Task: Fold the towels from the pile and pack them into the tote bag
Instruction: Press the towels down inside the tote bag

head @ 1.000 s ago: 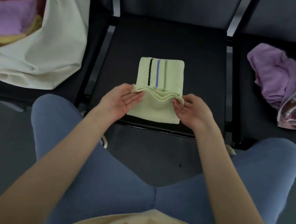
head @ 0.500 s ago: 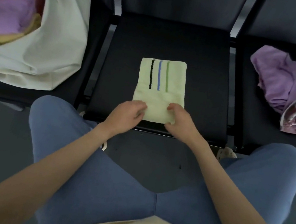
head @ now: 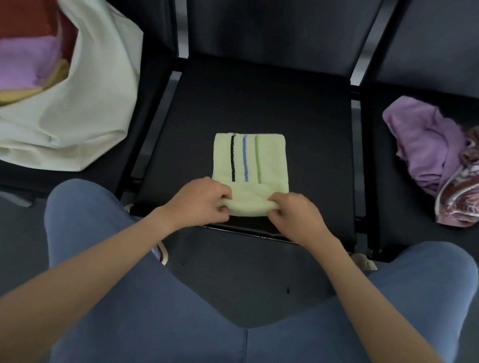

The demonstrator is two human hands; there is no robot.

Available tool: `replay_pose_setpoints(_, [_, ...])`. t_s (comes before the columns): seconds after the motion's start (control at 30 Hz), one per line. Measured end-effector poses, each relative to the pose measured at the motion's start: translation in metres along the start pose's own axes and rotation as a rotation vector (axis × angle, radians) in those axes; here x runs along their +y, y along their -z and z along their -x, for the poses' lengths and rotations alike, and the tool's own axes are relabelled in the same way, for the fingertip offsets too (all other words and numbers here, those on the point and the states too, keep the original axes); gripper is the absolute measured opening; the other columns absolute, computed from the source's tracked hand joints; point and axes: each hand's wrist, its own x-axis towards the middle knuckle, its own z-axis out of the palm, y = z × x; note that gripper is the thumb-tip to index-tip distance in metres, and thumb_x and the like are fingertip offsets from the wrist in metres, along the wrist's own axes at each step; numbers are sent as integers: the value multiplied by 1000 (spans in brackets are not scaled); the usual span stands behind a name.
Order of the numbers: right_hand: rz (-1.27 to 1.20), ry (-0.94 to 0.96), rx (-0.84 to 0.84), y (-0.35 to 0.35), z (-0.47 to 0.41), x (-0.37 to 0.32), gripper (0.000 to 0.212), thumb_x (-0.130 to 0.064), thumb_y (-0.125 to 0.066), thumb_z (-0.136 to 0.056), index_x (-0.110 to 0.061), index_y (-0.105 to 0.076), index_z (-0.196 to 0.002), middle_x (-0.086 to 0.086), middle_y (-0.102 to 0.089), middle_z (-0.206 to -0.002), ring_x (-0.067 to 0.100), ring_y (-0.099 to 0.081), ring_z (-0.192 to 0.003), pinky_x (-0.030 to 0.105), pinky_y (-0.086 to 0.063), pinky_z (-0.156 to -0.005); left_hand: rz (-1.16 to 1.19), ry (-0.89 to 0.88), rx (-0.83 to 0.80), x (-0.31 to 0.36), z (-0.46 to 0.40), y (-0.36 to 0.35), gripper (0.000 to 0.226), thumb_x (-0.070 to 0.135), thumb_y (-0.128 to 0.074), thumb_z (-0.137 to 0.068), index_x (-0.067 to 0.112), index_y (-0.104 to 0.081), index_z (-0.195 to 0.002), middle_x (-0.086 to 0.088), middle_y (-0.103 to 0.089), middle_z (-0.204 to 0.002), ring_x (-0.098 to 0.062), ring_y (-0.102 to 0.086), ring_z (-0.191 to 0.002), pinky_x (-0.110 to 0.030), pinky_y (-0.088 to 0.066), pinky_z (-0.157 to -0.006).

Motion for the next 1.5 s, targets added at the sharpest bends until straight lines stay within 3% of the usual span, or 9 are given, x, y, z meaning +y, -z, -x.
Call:
replay_pose_setpoints(0.2, [-608,-150,118,20,9,7,6,-17,-60,-83,-12,-61,-85,5,-62,-80,15,-53,-69,28,-42,-60,333,121,78,8,15,14,3,18,-63,-77,21,-62,-77,7,-60,-68,-12,-53,-60,-28,-42,-59])
replay_pose_setpoints(0.3, [-818,-246,187,23,-7,6,15,-20,-62,-83,-9,-65,-91,14,-65,-88,21,-59,-79,32,-47,-67,512,201,178,3,3,19,11,12,-65,-78,20,-61,-85,9,-62,-81,-7,-56,-74,-22,-43,-68])
replay_pose_setpoints(0.5, [-1040,-440,319,19,-44,9,25,-26,-65,-89,-8,-65,-107,-3,-68,-96,6,-64,-88,16,-48,-67,817,380,360,-17,-38,21,24,10,-70,-83,22,-57,-100,6,-62,-101,-9,-60,-95,-22,-48,-81])
replay_pose_setpoints(0.63, [-1047,-532,360,6,-67,12,25,-31,-64,-90,-11,-65,-105,-4,-67,-95,5,-62,-84,18,-49,-68,885,520,392,-26,-64,14,27,13,-68,-86,15,-57,-111,3,-57,-109,-8,-54,-96,-15,-42,-69])
replay_pose_setpoints(0.83, [-738,-486,385,-7,-78,21,40,-30,-63,-90,-7,-58,-122,-4,-60,-108,10,-56,-101,22,-45,-86,780,624,408,-34,-70,-5,43,23,-66,-86,12,-51,-125,-4,-55,-120,-15,-56,-101,-22,-45,-76])
replay_pose_setpoints(0.97, [-585,-519,308,-24,-75,26,47,-42,-67,-83,-8,-61,-114,6,-61,-111,21,-53,-109,34,-48,-90,497,795,223,-27,-59,-17,54,38,-70,-72,9,-52,-114,-7,-49,-113,-26,-53,-105,-40,-50,-84])
replay_pose_setpoints(1.13, [-450,-558,259,-27,-66,18,46,-45,-65,-85,-3,-60,-103,11,-54,-107,25,-44,-108,31,-38,-83,401,823,77,-19,-62,-16,40,45,-68,-78,9,-58,-93,-13,-47,-118,-32,-48,-112,-38,-48,-88])
replay_pose_setpoints(1.3, [-660,-506,232,-14,-59,1,32,-33,-61,-92,-8,-45,-104,-4,-53,-90,13,-56,-85,21,-44,-62,713,828,148,-10,-54,-10,57,52,-67,-50,10,-65,-87,-6,-65,-99,-22,-64,-86,-36,-57,-70])
replay_pose_setpoints(1.5, [-830,-407,291,18,-72,-48,31,-33,-61,-92,-12,-43,-106,-9,-50,-90,1,-51,-77,16,-42,-61,1177,780,410,-27,-30,26,30,17,-69,-80,4,-61,-105,-9,-69,-100,-15,-65,-81,-24,-48,-56])
